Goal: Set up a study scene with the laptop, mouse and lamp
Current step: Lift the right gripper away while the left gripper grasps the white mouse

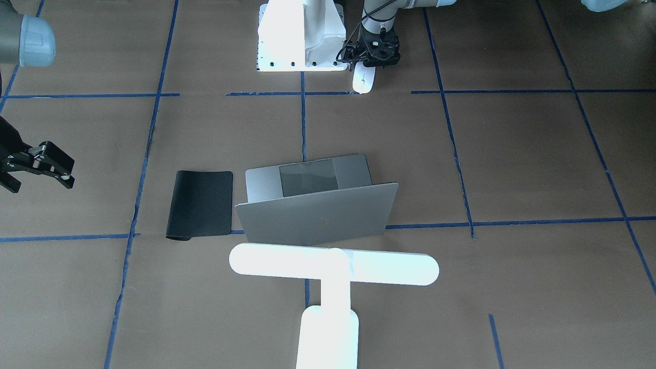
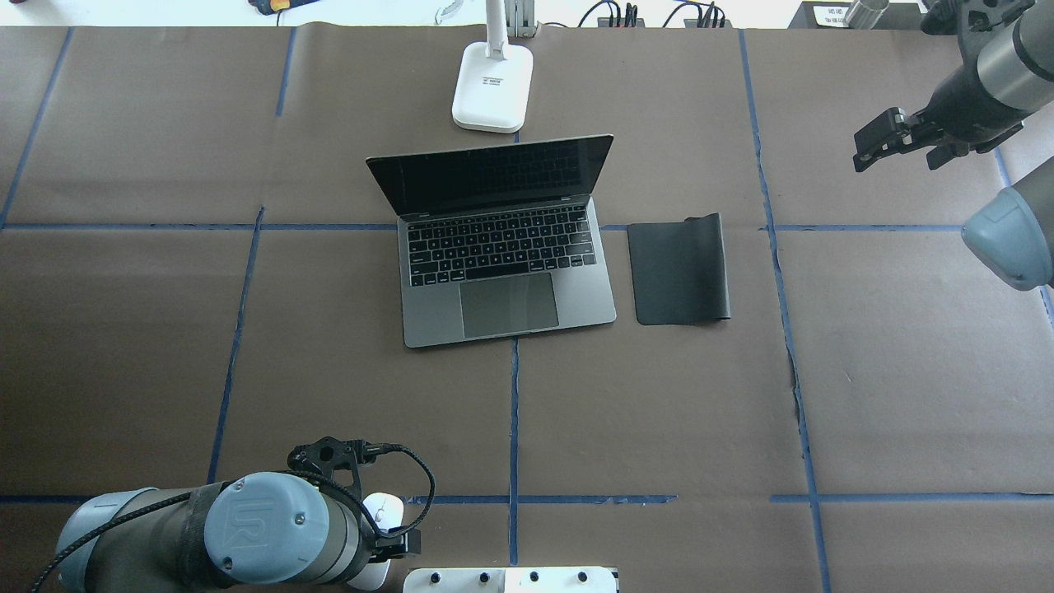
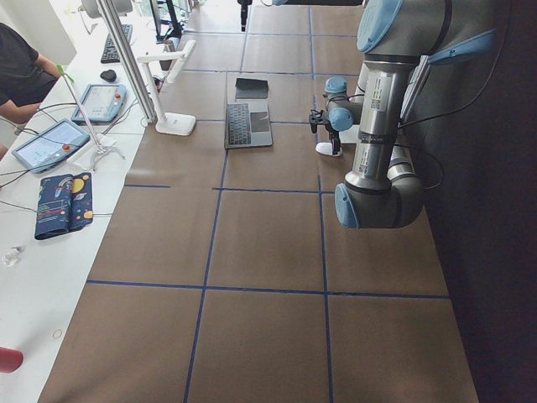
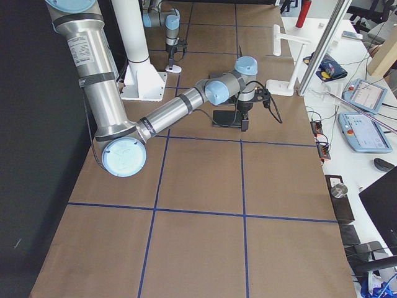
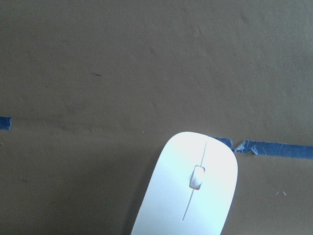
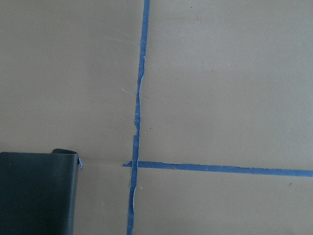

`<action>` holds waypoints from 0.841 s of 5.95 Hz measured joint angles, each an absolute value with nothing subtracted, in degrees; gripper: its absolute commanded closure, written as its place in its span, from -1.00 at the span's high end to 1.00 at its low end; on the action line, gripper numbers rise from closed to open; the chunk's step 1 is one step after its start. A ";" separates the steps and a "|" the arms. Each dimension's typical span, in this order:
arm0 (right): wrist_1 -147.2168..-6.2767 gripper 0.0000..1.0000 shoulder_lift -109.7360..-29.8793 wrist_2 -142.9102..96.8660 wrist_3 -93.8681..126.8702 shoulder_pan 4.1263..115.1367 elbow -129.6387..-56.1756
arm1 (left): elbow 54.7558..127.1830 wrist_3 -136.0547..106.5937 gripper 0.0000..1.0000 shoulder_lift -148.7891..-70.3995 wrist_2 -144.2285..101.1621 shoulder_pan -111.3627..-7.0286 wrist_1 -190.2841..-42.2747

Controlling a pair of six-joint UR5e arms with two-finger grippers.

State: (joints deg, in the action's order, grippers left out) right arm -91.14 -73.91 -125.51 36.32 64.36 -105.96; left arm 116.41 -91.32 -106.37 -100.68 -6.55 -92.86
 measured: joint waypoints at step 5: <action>-91.14 1.00 -73.63 -125.42 36.30 64.34 -105.91 | 115.25 -91.49 0.03 -106.87 -100.11 -6.75 -93.60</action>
State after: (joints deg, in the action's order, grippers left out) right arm -91.14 -73.63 -125.42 36.30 64.34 -105.91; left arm 115.25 -91.49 -106.87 -100.11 -6.75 -93.60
